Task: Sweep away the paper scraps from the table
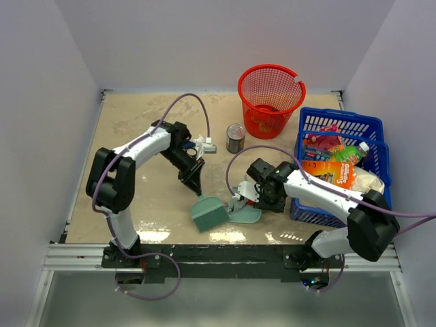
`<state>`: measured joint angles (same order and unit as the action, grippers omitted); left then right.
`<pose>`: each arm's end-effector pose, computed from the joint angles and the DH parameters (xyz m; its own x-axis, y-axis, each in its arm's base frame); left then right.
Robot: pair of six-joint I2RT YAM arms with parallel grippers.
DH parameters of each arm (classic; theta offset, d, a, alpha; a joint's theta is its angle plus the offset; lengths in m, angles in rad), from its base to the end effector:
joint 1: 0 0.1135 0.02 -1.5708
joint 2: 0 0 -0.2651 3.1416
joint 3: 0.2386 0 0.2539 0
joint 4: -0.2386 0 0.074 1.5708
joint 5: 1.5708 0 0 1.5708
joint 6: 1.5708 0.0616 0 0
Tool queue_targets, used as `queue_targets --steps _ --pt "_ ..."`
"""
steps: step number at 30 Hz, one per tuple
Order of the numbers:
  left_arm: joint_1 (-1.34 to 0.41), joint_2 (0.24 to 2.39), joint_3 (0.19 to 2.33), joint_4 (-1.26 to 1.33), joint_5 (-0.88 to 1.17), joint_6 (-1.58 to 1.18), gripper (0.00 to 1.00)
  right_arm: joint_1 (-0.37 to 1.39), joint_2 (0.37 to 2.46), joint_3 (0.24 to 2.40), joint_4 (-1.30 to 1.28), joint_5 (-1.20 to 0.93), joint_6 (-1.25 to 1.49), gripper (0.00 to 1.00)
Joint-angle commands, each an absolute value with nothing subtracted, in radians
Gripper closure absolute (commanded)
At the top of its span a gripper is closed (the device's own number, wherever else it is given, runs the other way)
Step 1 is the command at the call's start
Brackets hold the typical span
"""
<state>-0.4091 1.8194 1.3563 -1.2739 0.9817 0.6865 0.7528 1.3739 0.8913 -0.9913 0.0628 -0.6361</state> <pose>0.2685 -0.1722 0.2072 -0.6398 0.6612 -0.3918 0.6469 0.1879 -0.7391 0.1688 0.1528 0.1773 -0.1816 -0.9825 -0.0407 -0.9768 0.1850 -0.1077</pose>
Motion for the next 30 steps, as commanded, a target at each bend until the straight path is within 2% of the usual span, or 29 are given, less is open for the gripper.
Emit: queue_targets --steps 1,6,11,14,17,21,23,30 --pt "-0.407 1.836 1.405 -1.123 0.941 0.534 1.0 0.755 1.37 0.899 -0.993 0.089 -0.641 1.0" --pt "-0.382 1.816 1.45 -1.077 0.864 0.535 1.0 0.755 1.368 0.894 -0.985 0.089 -0.641 1.0" --pt "-0.298 1.835 1.511 -1.138 0.79 0.566 1.0 0.755 1.377 0.896 -0.973 0.092 -0.646 1.0" --pt "-0.253 1.81 1.534 -1.205 0.822 0.618 1.0 0.756 1.385 0.902 -0.971 0.089 -0.649 1.0" --pt "-0.244 1.767 1.555 -1.3 0.937 0.709 1.0 0.755 1.393 0.902 -0.973 0.089 -0.649 1.0" --pt "-0.244 1.694 1.522 -1.316 1.023 0.722 1.0 0.756 1.388 0.899 -0.976 0.094 -0.646 1.0" --pt "-0.244 1.666 1.503 -1.298 0.991 0.712 1.0 0.756 1.384 0.894 -0.977 0.095 -0.644 1.0" --pt "-0.226 1.635 1.468 -1.109 0.694 0.442 1.0 0.756 1.367 0.874 -0.983 0.097 -0.638 1.0"
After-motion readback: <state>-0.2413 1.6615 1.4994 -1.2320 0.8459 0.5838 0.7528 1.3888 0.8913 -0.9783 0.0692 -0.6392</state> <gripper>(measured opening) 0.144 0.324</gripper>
